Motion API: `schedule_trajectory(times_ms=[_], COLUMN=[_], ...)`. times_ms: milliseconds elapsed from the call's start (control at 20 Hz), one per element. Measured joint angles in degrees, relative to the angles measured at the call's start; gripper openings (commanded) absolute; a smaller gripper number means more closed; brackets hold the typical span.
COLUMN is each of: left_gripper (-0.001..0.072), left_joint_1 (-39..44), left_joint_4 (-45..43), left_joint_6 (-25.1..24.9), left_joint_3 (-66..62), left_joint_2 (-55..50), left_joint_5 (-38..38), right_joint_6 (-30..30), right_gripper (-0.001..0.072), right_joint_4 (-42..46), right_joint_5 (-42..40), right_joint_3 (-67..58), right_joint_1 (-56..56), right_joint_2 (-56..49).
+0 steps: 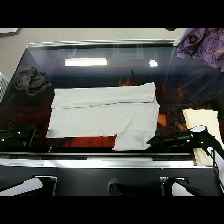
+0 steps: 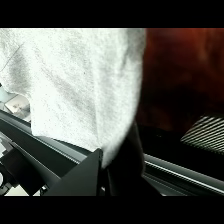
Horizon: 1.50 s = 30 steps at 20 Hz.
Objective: Fold the clothes and pants, and hang the long-sleeved shirts on hangers.
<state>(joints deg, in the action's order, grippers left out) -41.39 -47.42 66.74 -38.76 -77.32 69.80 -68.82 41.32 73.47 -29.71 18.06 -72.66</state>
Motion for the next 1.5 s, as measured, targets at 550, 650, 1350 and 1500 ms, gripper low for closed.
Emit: schedule_trajectory(times_ms=[550,650,1350,1500], left_gripper=[0.0018,0.0016,0.0014,0.0015], left_joint_1=[2.95,2.99,6.45,8.28], left_joint_4=[0.39,0.57,-16.83,-19.32], left_joint_6=[-0.98,-1.03,26.29,29.53], left_joint_3=[0.02,0.02,-0.11,-0.04], left_joint_2=[-4.11,-4.28,26.56,32.65], left_joint_5=[-3.23,-2.99,6.21,7.04], right_joint_6=[0.0,0.0,-15.87,-19.67], right_gripper=[0.0037,0.0037,0.0035,0.0035], right_joint_4=[0.0,0.0,9.07,9.79], right_joint_5=[0.22,0.44,14.16,17.4], right_joint_3=[0.0,0.0,-0.63,-3.26], right_joint_1=[0.0,0.0,-0.07,-0.07], right_joint_2=[0.02,0.02,29.44,36.0])
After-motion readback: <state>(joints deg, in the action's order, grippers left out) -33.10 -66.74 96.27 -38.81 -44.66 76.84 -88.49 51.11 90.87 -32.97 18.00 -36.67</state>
